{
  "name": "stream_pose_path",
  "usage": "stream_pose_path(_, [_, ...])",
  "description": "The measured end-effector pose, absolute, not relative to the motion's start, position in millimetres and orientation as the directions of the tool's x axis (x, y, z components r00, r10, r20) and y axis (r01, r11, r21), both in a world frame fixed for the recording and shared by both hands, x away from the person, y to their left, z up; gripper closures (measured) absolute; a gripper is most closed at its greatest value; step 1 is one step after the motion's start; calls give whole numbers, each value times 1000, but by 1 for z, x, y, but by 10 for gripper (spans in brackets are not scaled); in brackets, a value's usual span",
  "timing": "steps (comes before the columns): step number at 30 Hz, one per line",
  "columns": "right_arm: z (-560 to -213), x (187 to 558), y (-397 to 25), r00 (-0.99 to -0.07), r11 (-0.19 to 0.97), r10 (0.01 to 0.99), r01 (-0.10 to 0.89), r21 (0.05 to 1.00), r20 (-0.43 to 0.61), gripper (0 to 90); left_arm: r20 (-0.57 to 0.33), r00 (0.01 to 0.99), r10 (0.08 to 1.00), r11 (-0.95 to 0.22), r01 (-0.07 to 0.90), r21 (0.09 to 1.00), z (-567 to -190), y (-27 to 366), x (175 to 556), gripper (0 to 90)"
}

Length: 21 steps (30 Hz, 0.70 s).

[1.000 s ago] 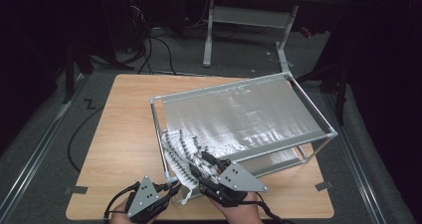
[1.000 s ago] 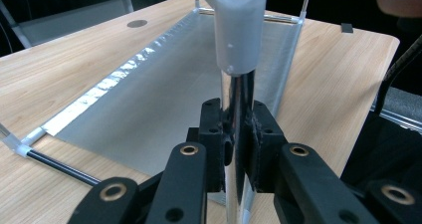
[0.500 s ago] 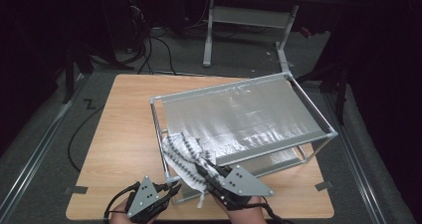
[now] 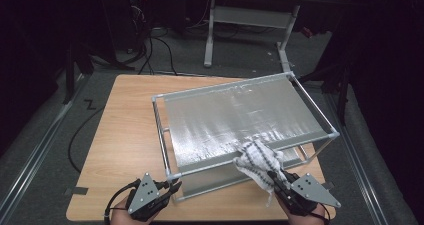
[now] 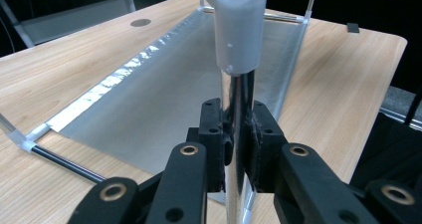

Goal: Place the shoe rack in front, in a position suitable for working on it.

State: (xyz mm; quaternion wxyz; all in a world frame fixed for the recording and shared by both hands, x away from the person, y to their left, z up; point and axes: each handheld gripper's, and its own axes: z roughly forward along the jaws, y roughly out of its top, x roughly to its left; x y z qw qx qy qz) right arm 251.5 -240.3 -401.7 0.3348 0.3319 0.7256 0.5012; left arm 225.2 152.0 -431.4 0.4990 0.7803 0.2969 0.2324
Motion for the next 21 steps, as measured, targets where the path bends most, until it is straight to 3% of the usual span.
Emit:
stream_pose_path(15, [-482, 301, -251, -502, 388, 852, 413, 824, -150, 795, 69, 718, 693, -329, 230, 916, -431, 152, 232, 794])
stream_pose_path(17, [-485, 304, -252, -499, 388, 854, 422, 819, -147, 731, 70, 717, 693, -330, 229, 916, -431, 151, 231, 794])
stream_pose_path(21, [-493, 309, -250, -512, 391, 851, 463, 796, -121, 489, 72, 715, 695, -331, 230, 915, -431, 151, 231, 794])
